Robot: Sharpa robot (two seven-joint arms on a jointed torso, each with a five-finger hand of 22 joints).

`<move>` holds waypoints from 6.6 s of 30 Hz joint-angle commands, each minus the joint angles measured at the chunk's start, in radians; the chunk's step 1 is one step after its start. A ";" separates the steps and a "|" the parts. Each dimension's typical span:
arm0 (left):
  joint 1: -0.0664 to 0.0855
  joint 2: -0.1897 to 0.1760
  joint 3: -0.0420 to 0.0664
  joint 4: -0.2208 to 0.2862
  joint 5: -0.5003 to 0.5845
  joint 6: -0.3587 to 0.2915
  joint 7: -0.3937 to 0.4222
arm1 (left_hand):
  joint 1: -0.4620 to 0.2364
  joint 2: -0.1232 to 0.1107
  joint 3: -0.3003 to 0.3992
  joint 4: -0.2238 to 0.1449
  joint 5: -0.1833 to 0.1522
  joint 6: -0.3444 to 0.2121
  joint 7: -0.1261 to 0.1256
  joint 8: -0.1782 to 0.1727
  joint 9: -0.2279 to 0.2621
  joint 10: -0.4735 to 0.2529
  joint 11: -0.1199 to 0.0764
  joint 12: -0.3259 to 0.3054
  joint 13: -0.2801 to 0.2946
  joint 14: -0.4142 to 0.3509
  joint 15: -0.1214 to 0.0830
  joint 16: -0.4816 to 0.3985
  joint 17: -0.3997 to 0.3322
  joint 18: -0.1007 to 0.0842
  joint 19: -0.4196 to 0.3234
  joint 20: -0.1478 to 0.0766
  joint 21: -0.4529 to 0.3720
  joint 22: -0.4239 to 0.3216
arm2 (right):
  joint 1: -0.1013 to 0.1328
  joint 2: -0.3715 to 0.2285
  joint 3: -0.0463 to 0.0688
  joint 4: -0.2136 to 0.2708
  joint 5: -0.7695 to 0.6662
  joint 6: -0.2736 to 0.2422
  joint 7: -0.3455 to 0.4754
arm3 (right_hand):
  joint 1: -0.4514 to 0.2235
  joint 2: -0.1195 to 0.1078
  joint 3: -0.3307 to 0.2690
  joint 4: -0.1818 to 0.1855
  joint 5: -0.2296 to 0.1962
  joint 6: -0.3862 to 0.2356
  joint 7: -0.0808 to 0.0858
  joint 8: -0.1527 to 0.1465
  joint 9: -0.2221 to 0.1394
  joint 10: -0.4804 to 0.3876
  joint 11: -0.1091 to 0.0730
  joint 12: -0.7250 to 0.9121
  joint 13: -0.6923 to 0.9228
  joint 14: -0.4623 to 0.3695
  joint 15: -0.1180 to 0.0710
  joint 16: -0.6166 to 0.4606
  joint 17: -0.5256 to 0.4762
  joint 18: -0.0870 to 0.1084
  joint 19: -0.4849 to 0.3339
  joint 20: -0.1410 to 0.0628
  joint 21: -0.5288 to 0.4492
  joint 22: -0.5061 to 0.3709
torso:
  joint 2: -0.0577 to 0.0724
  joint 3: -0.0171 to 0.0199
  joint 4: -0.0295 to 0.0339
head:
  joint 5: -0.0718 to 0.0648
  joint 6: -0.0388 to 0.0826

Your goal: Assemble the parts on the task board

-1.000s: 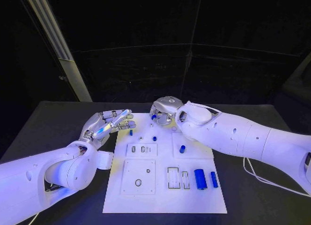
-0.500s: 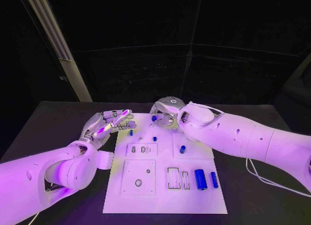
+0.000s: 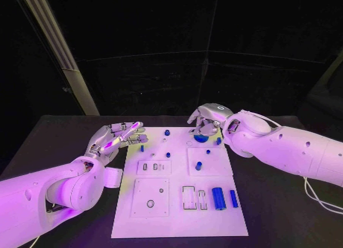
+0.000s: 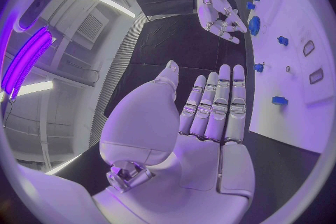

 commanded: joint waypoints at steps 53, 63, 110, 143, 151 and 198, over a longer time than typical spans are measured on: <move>0.002 0.008 0.000 -0.013 -0.007 0.029 -0.010 | 0.003 0.008 -0.007 -0.003 0.001 0.005 0.006 -0.007 -0.001 0.001 0.002 -0.007 0.000 0.004 0.007 -0.007 -0.001 0.013 0.008 0.000 -0.005 -0.003 | 0.002 0.009 0.005 -0.052 -0.016 0.216 -0.134 | 0.258 0.091 -0.187 0.146 -0.002 -0.007 -0.002 0.065 0.008 0.039 -0.005 0.934 1.053 -0.034 -0.007 0.137 -0.041 -0.037 0.066 -0.005 0.116 0.191 | -0.002 0.0003 -0.0059 | -0.011 -0.016; 0.002 0.008 0.000 -0.014 -0.007 0.029 -0.011 | 0.003 0.009 -0.007 -0.003 0.001 0.005 0.005 -0.007 -0.001 0.002 0.002 -0.007 0.000 0.004 0.007 -0.007 -0.001 0.013 0.008 0.000 -0.005 -0.003 | 0.002 0.012 0.005 -0.028 -0.058 0.129 -0.116 | 0.268 0.120 -0.119 0.127 0.010 0.077 -0.025 0.093 0.016 0.085 -0.022 1.022 1.142 -0.033 -0.020 0.145 -0.047 -0.043 0.083 -0.015 0.134 0.227 | -0.002 0.0004 -0.0072 | -0.010 -0.020; 0.002 0.021 0.000 -0.017 -0.007 0.031 -0.014 | 0.005 0.011 -0.008 -0.006 0.001 0.008 0.004 -0.008 0.000 0.004 0.001 -0.008 0.000 0.005 0.007 -0.009 -0.002 0.013 0.009 0.000 -0.007 -0.005 | -0.001 0.254 -0.025 -0.048 -0.136 0.143 -0.209 | 0.182 0.093 -0.063 0.146 0.002 0.073 -0.021 0.062 0.003 0.081 -0.019 1.013 1.147 -0.037 -0.019 0.155 -0.059 -0.045 0.089 -0.018 0.138 0.236 | -0.002 0.0004 -0.0055 | 0.011 -0.031; 0.002 0.020 0.000 -0.018 -0.007 0.031 -0.019 | 0.006 0.011 -0.010 -0.007 0.001 0.008 0.005 -0.009 -0.001 0.004 0.001 -0.010 0.000 0.005 0.007 -0.011 -0.002 0.013 0.009 0.000 -0.008 -0.006 | -0.005 0.247 -0.027 -0.047 -0.133 0.130 -0.203 | -0.025 0.039 -0.222 0.302 0.026 -0.022 0.005 -0.004 0.000 0.044 0.008 0.936 1.100 -0.042 0.003 0.151 -0.084 -0.045 0.089 0.003 0.133 0.235 | -0.002 0.0010 -0.0073 | 0.015 -0.035; 0.002 0.017 0.000 -0.018 -0.007 0.031 -0.019 | 0.006 0.011 -0.010 -0.007 0.001 0.008 0.005 -0.009 -0.001 0.004 0.001 -0.010 0.000 0.005 0.007 -0.011 -0.002 0.013 0.009 0.000 -0.008 -0.006 | -0.005 0.205 -0.027 -0.016 -0.081 -0.001 -0.142 | -0.022 0.061 -0.271 0.323 0.076 -0.009 0.002 0.000 0.003 0.058 0.005 0.961 1.123 -0.039 0.001 0.154 -0.085 -0.047 0.095 0.002 0.138 0.245 | -0.002 0.0024 -0.0095 | 0.014 -0.034; 0.000 0.023 0.000 -0.055 -0.007 0.050 -0.018 | 0.016 0.028 -0.021 -0.022 0.001 0.039 -0.007 -0.012 0.001 0.044 -0.012 -0.013 0.001 0.060 -0.008 -0.005 0.004 0.015 0.048 -0.013 -0.002 -0.010 | -0.071 -0.167 -0.029 -0.050 0.363 0.036 0.246 | 0.205 0.058 -0.278 0.166 0.042 -0.038 0.009 -0.009 -0.003 0.029 0.009 0.912 1.097 -0.048 0.004 0.131 -0.090 -0.042 0.079 0.004 0.122 0.219 | -0.012 0.0148 -0.0304 | -0.002 -0.028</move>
